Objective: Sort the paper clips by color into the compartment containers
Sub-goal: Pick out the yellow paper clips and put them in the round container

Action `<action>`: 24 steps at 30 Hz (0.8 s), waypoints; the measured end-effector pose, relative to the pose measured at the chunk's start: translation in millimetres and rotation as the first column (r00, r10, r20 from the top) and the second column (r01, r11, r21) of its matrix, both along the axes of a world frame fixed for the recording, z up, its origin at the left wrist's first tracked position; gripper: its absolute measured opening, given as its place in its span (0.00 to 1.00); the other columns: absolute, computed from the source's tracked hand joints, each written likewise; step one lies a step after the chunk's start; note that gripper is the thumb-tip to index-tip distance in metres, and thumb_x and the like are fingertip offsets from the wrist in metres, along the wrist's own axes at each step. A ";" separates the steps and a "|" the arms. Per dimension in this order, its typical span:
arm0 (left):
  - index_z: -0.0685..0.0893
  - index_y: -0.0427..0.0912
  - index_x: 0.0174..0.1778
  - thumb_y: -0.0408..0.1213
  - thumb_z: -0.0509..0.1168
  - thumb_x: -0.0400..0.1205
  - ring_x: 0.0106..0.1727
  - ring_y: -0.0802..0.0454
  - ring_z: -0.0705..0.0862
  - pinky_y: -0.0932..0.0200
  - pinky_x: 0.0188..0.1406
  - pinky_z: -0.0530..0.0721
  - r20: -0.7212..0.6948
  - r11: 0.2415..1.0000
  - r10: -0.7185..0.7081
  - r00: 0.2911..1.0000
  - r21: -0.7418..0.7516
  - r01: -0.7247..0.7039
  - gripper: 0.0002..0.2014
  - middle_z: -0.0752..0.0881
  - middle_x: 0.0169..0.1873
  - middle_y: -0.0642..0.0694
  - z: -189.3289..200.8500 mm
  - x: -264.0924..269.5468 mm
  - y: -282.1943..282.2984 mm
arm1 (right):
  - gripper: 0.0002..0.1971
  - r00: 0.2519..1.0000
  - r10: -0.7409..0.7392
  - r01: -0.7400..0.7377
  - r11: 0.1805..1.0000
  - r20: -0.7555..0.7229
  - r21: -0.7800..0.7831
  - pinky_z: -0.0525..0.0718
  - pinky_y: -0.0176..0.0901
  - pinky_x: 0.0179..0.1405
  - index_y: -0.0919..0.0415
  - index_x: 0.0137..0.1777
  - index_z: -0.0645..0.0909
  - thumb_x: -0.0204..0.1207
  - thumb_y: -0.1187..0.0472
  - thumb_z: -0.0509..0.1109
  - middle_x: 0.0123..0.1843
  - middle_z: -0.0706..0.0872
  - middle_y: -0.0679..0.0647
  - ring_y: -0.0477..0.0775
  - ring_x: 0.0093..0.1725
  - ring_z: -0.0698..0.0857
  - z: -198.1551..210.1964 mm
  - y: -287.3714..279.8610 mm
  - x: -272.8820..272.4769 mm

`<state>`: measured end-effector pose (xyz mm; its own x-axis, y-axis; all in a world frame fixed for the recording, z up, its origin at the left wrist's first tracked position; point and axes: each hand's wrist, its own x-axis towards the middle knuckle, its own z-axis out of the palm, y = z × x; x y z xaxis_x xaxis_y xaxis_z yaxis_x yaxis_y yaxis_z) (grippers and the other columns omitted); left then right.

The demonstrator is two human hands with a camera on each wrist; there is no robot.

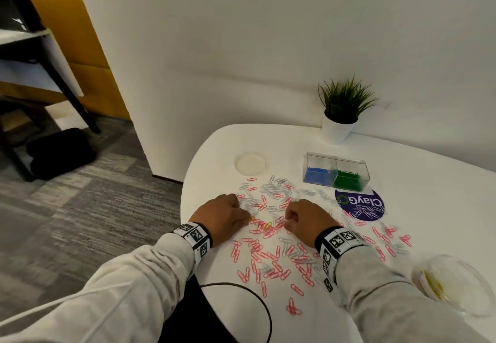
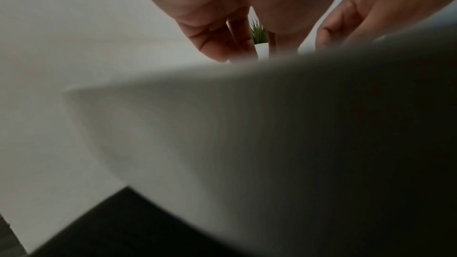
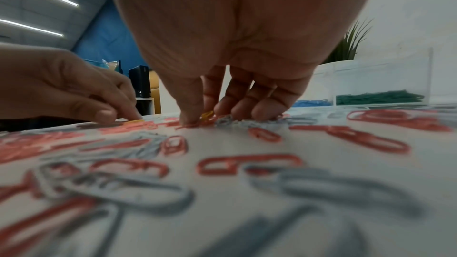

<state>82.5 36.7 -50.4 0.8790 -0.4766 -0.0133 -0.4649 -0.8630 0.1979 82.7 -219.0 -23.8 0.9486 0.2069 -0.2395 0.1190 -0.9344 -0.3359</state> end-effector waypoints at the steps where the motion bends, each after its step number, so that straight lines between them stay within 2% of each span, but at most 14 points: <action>1: 0.85 0.59 0.63 0.62 0.50 0.83 0.50 0.47 0.80 0.55 0.45 0.80 0.016 1.000 -0.006 1.000 0.001 0.006 0.24 0.79 0.51 0.49 -0.7 -0.5 -1.6 | 0.06 1.000 0.001 -0.001 1.000 0.004 0.004 0.78 0.39 0.48 0.48 0.48 0.80 0.78 0.49 0.72 0.49 0.80 0.46 0.47 0.47 0.80 0.0 -0.5 0.1; 4: 0.84 0.55 0.66 0.54 0.60 0.85 0.51 0.46 0.81 0.54 0.46 0.82 0.082 0.999 -0.031 0.996 -0.018 0.032 0.17 0.81 0.53 0.48 -5.6 -2.0 -5.7 | 0.06 1.000 -0.006 0.005 1.000 0.028 0.025 0.77 0.38 0.45 0.48 0.45 0.79 0.78 0.50 0.72 0.47 0.80 0.45 0.46 0.46 0.80 0.4 -3.5 0.8; 6: 0.84 0.55 0.67 0.55 0.60 0.86 0.51 0.47 0.81 0.55 0.45 0.81 0.106 0.999 -0.031 0.994 -0.020 0.034 0.17 0.81 0.53 0.49 -5.7 -2.1 -6.2 | 0.05 0.999 -0.023 0.020 0.998 0.037 0.063 0.75 0.37 0.42 0.49 0.46 0.78 0.80 0.51 0.71 0.45 0.81 0.45 0.45 0.44 0.80 0.9 -5.1 0.0; 8: 0.86 0.56 0.63 0.55 0.59 0.86 0.50 0.47 0.81 0.55 0.44 0.80 0.116 0.999 -0.041 0.992 -0.023 0.044 0.16 0.80 0.52 0.49 -4.1 -0.2 -4.2 | 0.03 0.999 -0.046 0.044 0.986 0.011 0.161 0.77 0.37 0.41 0.50 0.49 0.76 0.82 0.57 0.67 0.44 0.84 0.45 0.44 0.43 0.82 0.9 -3.9 -0.9; 11: 0.86 0.58 0.63 0.53 0.62 0.85 0.53 0.49 0.81 0.54 0.48 0.81 0.055 0.999 -0.020 0.998 -0.030 0.021 0.14 0.80 0.54 0.51 1.6 4.2 3.0 | 0.08 0.998 -0.025 0.040 0.966 -0.062 0.255 0.83 0.45 0.49 0.50 0.52 0.75 0.82 0.65 0.59 0.47 0.86 0.48 0.50 0.46 0.84 0.8 3.9 0.2; 14: 0.87 0.57 0.62 0.51 0.64 0.84 0.56 0.51 0.81 0.54 0.54 0.82 -0.011 0.998 0.031 0.999 -0.060 -0.032 0.13 0.81 0.55 0.53 9.2 8.8 5.8 | 0.10 0.994 0.051 -0.029 0.977 -0.101 0.211 0.80 0.49 0.52 0.55 0.52 0.78 0.83 0.64 0.55 0.51 0.85 0.53 0.55 0.50 0.82 2.7 16.1 5.2; 16: 0.88 0.55 0.59 0.49 0.65 0.84 0.55 0.51 0.83 0.54 0.55 0.82 -0.019 0.993 0.043 0.999 -0.106 -0.044 0.11 0.82 0.54 0.53 14.2 11.4 -0.2 | 0.10 0.990 0.103 -0.087 0.982 -0.092 0.168 0.81 0.49 0.54 0.57 0.54 0.80 0.84 0.61 0.56 0.53 0.85 0.55 0.57 0.53 0.83 1.1 23.5 9.2; 18: 0.89 0.54 0.57 0.48 0.65 0.84 0.54 0.51 0.83 0.54 0.54 0.82 -0.030 0.992 0.036 0.999 -0.122 -0.040 0.10 0.83 0.53 0.53 17.9 12.8 -12.3 | 0.09 0.987 0.146 -0.139 0.986 -0.066 0.096 0.80 0.47 0.56 0.53 0.56 0.81 0.84 0.57 0.61 0.56 0.83 0.54 0.57 0.55 0.82 -3.3 27.0 11.8; 21: 0.88 0.55 0.55 0.51 0.65 0.84 0.55 0.52 0.82 0.53 0.54 0.82 -0.069 0.998 0.041 0.997 -0.054 -0.045 0.10 0.82 0.51 0.54 18.5 13.8 -30.1 | 0.08 0.985 0.166 -0.164 0.986 -0.056 0.033 0.78 0.46 0.59 0.45 0.57 0.81 0.81 0.56 0.66 0.56 0.79 0.52 0.56 0.57 0.80 -7.7 26.1 12.5; 24: 0.88 0.55 0.53 0.51 0.63 0.84 0.54 0.51 0.80 0.52 0.53 0.82 -0.082 0.998 0.060 0.995 0.034 -0.057 0.10 0.81 0.49 0.54 15.5 15.4 -38.7 | 0.06 0.984 0.178 -0.177 0.984 -0.023 0.034 0.78 0.44 0.58 0.45 0.54 0.83 0.80 0.55 0.67 0.52 0.77 0.49 0.53 0.54 0.79 -8.7 25.5 13.4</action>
